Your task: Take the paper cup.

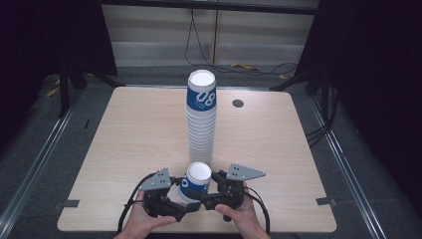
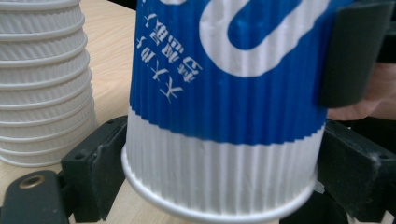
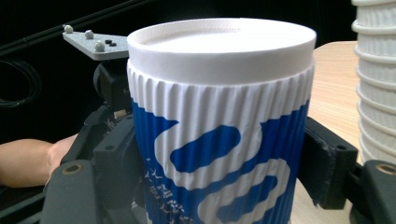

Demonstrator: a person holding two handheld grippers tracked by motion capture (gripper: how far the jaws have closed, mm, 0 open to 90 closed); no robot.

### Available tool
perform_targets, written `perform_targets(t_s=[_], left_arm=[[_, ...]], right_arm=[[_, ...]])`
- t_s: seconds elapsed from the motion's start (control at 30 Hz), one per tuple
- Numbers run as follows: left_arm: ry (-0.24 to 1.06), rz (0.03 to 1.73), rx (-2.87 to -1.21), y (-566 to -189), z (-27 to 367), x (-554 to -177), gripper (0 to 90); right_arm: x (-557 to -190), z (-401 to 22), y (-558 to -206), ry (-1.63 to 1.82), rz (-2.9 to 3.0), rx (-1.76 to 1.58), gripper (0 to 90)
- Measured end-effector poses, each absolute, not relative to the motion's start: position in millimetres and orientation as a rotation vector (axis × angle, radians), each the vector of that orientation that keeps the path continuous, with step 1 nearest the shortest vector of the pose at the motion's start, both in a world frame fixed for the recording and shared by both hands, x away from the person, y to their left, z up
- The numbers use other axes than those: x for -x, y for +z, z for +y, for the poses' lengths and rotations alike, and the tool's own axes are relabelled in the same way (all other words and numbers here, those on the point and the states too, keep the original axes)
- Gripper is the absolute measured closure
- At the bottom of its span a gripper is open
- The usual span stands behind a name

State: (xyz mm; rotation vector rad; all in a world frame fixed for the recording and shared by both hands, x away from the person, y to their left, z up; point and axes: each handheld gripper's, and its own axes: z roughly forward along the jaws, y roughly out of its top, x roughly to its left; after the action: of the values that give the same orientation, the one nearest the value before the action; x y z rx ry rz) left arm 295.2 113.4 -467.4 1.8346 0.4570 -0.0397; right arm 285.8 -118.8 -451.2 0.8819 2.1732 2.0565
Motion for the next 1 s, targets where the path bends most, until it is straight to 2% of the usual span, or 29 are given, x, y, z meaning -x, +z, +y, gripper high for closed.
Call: perform_targets(t_s=[0.73, 0.8, 1.0], left_arm=[[-0.039, 0.421, -1.876, -462.7, 116.5, -294.6, 16.5], [-0.036, 0.412, -1.879, -462.0, 117.0, -294.6, 16.7], [-0.039, 0.420, -1.885, -462.1, 117.7, -294.9, 16.7]], right_arm=[[-285.6, -115.8, -450.0, 2.042, 2.214, -0.861, 22.1], [-286.3, -116.1, -449.7, 2.028, 2.226, -0.881, 15.6], [-286.5, -118.5, -447.6, 2.029, 2.226, -0.902, 13.5]])
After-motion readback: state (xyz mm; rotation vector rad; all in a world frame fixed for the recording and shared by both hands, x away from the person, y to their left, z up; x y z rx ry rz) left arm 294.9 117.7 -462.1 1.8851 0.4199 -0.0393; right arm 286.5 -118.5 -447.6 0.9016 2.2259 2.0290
